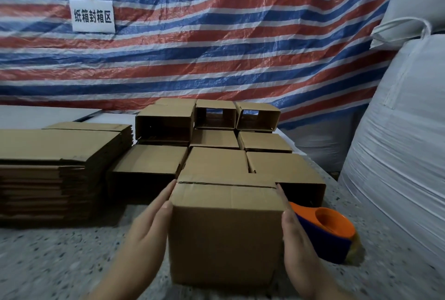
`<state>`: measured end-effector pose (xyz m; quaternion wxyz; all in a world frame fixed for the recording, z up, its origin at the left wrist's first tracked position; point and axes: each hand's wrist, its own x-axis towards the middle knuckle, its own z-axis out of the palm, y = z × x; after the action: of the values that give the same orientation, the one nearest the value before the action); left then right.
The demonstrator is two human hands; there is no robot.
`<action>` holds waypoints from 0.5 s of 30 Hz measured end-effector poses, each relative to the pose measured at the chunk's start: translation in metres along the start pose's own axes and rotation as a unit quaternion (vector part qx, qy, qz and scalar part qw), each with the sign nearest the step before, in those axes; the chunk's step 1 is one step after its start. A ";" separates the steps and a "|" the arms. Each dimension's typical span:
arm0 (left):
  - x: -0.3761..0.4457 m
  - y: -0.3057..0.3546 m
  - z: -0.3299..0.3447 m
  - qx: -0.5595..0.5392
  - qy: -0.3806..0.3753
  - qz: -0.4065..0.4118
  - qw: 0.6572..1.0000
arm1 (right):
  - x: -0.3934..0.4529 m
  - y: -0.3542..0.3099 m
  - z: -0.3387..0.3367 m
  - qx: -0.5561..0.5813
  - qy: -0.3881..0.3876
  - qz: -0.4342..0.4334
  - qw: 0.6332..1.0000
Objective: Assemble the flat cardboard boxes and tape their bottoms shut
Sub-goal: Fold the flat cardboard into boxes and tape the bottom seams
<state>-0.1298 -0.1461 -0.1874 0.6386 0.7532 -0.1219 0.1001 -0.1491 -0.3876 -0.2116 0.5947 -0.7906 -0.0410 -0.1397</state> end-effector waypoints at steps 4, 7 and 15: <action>0.006 0.012 -0.011 -0.057 0.004 -0.017 0.998 | 0.003 -0.024 -0.002 -0.007 0.030 0.015 0.999; 0.017 0.025 -0.019 -0.025 0.005 -0.070 0.997 | 0.025 -0.047 -0.013 -0.022 0.051 0.064 0.996; 0.039 -0.006 0.000 0.066 0.014 -0.235 0.970 | 0.064 -0.011 -0.003 -0.104 0.011 0.277 0.955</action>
<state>-0.0911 -0.1470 -0.1806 0.5950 0.7995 0.0745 -0.0346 -0.0908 -0.3938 -0.1833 0.5254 -0.8266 0.2010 0.0186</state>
